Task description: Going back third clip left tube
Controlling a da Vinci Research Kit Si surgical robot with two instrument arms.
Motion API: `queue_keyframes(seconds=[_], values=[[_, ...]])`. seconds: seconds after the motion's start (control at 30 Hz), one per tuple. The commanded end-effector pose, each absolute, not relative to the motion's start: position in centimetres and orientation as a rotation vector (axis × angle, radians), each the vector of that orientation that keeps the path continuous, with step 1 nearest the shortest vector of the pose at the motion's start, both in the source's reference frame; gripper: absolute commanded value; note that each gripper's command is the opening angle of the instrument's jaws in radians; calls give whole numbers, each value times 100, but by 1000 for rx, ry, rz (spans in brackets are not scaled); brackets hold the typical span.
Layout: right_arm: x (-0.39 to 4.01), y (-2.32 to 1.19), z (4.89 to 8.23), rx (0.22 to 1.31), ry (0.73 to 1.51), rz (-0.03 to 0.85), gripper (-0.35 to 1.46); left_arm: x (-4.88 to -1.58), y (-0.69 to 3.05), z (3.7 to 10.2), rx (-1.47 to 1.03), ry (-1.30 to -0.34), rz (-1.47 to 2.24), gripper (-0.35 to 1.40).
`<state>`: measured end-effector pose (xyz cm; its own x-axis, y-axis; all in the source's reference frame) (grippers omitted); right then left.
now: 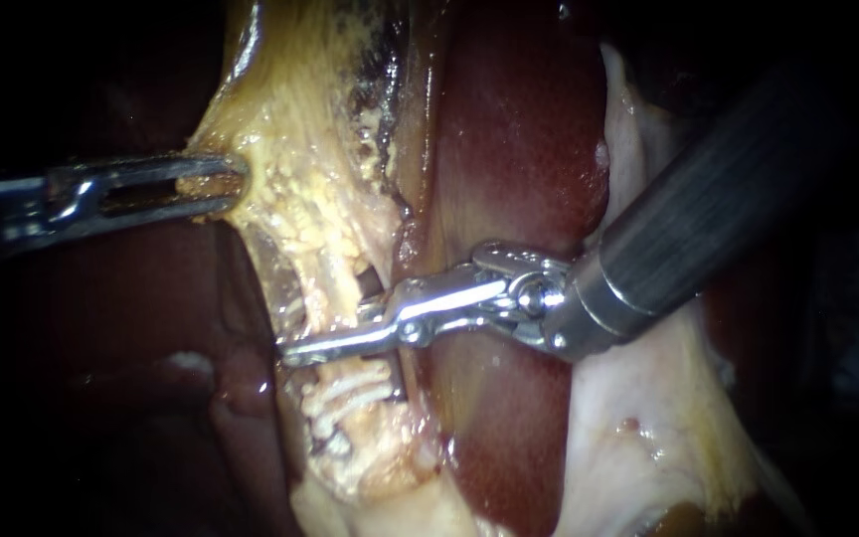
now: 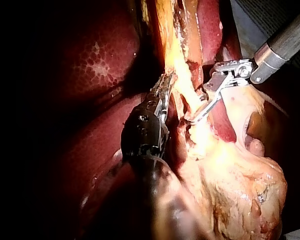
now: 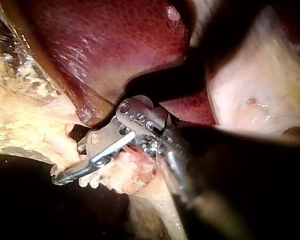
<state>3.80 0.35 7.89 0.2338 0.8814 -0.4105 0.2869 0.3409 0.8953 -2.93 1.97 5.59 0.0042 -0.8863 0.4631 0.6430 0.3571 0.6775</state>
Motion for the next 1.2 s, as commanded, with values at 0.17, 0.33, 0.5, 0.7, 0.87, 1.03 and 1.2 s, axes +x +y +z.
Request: queue_keyframes(seconds=[0.17, 0.33, 0.5, 0.7, 0.87, 1.03, 1.2], values=[[379, 34, 787, 1194, 1316, 580, -35, -293, 197, 559, 307, -987, -1227, -35], [379, 33, 786, 1090, 1368, 518, 46, -293, 196, 559, 307, -987, -1227, -35], [374, 33, 786, 924, 1433, 443, 58, -292, 196, 559, 307, -987, -1227, -35], [359, 32, 788, 781, 1481, 347, 59, -292, 196, 559, 307, -987, -1227, -35], [340, 30, 790, 708, 1500, 269, 59, -291, 195, 559, 307, -987, -1227, -35], [318, 28, 788, 684, 1489, 225, 60, -291, 196, 559, 307, -987, -1227, -35], [295, 30, 782, 639, 1480, 189, 60, -291, 195, 559, 307, -987, -1227, -35]])
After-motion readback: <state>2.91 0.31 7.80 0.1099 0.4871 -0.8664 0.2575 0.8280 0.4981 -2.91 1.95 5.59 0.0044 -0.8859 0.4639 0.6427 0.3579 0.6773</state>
